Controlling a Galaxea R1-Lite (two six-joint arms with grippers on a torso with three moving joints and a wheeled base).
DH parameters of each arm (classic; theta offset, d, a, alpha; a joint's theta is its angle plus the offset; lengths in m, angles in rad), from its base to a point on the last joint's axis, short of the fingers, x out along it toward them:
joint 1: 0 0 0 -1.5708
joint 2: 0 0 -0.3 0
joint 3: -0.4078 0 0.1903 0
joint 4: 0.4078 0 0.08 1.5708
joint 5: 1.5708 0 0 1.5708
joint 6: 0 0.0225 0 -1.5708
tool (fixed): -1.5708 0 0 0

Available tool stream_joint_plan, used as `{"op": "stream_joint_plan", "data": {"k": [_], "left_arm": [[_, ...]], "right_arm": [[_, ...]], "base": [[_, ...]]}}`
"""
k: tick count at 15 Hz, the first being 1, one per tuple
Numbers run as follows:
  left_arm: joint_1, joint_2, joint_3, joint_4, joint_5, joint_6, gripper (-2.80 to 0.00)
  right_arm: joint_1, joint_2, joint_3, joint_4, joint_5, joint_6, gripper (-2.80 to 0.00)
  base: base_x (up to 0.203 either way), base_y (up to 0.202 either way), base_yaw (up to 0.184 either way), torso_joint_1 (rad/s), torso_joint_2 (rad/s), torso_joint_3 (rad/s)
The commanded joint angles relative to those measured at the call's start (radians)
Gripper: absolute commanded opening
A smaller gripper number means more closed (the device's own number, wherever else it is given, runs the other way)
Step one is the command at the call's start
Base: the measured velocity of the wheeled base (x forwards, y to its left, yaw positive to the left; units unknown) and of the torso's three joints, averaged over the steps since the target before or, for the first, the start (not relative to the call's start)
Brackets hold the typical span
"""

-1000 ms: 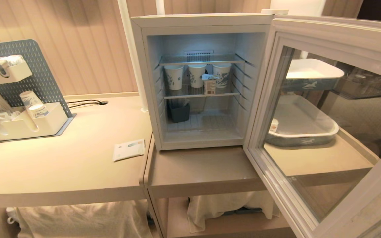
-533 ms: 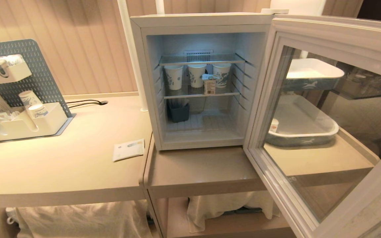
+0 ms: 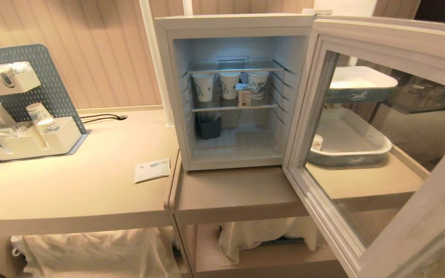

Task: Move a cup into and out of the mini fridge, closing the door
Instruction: Take the yoghurt out of the freezer

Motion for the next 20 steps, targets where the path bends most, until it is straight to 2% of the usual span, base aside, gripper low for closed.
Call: {"op": "stream_joint_plan", "data": {"k": [1, 7, 11, 20], "left_arm": [[-0.001, -0.001, 0.001, 0.001, -0.001, 0.002, -2.80], [-0.001, -0.001, 0.001, -0.002, 0.001, 0.008, -2.80], [-0.001, -0.001, 0.001, -0.002, 0.001, 0.002, -2.80], [-0.001, -0.001, 0.001, -0.002, 0.001, -0.003, -2.80]], "right_arm": [[0.000, 0.001, 0.000, 0.000, 0.000, 0.000, -2.80], [0.000, 0.001, 0.000, 0.000, 0.000, 0.000, -2.80], [0.000, 0.001, 0.000, 0.000, 0.000, 0.000, -2.80], [0.000, 0.001, 0.000, -0.002, 0.000, 0.001, -2.80]], "base": [[-0.198, 0.000, 0.000, 0.002, -0.01, 0.002], [-0.185, 0.000, 0.001, 0.004, 0.00, 0.002], [-0.001, 0.020, -0.001, 0.001, 0.00, 0.000], [0.000, 0.186, 0.001, 0.003, 0.00, 0.003]]}}
